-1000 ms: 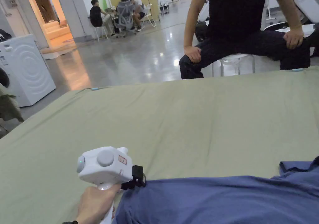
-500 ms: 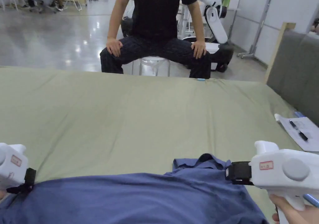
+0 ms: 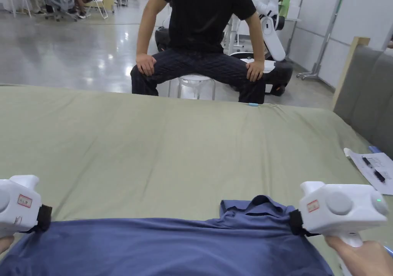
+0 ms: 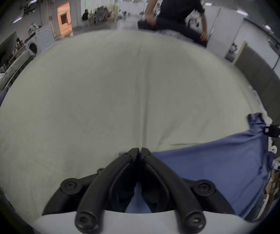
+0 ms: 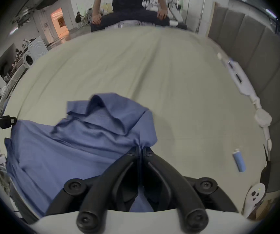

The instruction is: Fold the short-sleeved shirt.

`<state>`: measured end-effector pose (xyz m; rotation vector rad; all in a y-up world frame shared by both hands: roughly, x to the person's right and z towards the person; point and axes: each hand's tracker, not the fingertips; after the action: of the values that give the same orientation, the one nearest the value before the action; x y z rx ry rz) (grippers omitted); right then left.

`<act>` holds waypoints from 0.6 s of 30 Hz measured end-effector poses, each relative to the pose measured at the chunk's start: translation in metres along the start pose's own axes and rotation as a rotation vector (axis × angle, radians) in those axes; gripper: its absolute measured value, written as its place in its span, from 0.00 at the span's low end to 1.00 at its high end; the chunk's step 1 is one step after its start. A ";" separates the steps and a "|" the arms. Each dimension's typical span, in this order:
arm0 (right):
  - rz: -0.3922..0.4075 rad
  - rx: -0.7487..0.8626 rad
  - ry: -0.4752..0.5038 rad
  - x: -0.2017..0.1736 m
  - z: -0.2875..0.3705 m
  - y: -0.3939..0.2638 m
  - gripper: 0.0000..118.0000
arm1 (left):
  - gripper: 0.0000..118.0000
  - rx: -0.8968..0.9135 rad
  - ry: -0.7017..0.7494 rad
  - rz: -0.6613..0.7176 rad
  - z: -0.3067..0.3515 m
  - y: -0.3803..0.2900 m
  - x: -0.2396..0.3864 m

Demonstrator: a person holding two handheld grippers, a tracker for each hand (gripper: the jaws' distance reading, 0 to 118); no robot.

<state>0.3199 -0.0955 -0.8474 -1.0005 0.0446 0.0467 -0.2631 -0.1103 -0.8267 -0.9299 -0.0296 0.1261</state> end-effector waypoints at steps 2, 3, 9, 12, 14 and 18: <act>-0.029 0.062 0.092 0.005 0.033 -0.009 0.03 | 0.04 0.050 -0.102 0.011 0.037 -0.004 -0.008; -0.041 0.104 0.106 0.007 0.052 -0.018 0.03 | 0.04 0.064 -0.149 0.026 0.059 -0.010 -0.012; -0.057 0.224 0.158 0.008 0.147 -0.107 0.03 | 0.04 0.125 -0.168 -0.075 0.158 -0.087 -0.024; -0.072 0.233 0.163 0.012 0.172 -0.160 0.03 | 0.04 0.099 -0.173 -0.077 0.176 -0.132 -0.032; -0.080 0.214 0.154 0.015 0.182 -0.188 0.03 | 0.04 0.100 -0.190 -0.064 0.182 -0.158 -0.037; -0.139 0.183 0.157 0.018 0.173 -0.221 0.03 | 0.04 0.024 -0.192 -0.012 0.173 -0.190 -0.047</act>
<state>0.3539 -0.0684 -0.5698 -0.8209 0.1212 -0.1608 -0.3057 -0.0902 -0.5692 -0.8915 -0.2115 0.2039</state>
